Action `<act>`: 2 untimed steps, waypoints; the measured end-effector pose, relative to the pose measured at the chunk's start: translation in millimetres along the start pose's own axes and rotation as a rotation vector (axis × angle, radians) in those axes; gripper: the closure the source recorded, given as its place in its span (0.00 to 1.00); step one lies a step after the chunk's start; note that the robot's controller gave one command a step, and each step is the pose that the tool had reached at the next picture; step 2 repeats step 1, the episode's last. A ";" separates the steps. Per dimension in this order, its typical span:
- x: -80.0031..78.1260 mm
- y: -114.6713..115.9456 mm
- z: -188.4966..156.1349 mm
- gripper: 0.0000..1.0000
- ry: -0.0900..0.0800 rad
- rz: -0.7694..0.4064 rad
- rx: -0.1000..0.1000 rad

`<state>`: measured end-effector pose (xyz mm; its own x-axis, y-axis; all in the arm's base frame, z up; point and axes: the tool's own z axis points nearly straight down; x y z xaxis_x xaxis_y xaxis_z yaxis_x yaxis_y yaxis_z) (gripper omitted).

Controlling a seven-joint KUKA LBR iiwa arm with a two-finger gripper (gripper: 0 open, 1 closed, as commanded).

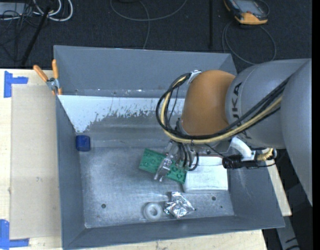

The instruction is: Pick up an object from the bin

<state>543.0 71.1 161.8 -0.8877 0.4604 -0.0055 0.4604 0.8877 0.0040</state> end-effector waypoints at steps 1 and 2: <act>-1.0 0.4 -33.7 1.00 0.004 -0.003 0.003; -1.0 0.4 -33.7 1.00 0.004 -0.003 0.003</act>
Offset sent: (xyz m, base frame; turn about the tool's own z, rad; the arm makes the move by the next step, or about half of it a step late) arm 0.0002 0.0000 0.0325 0.0000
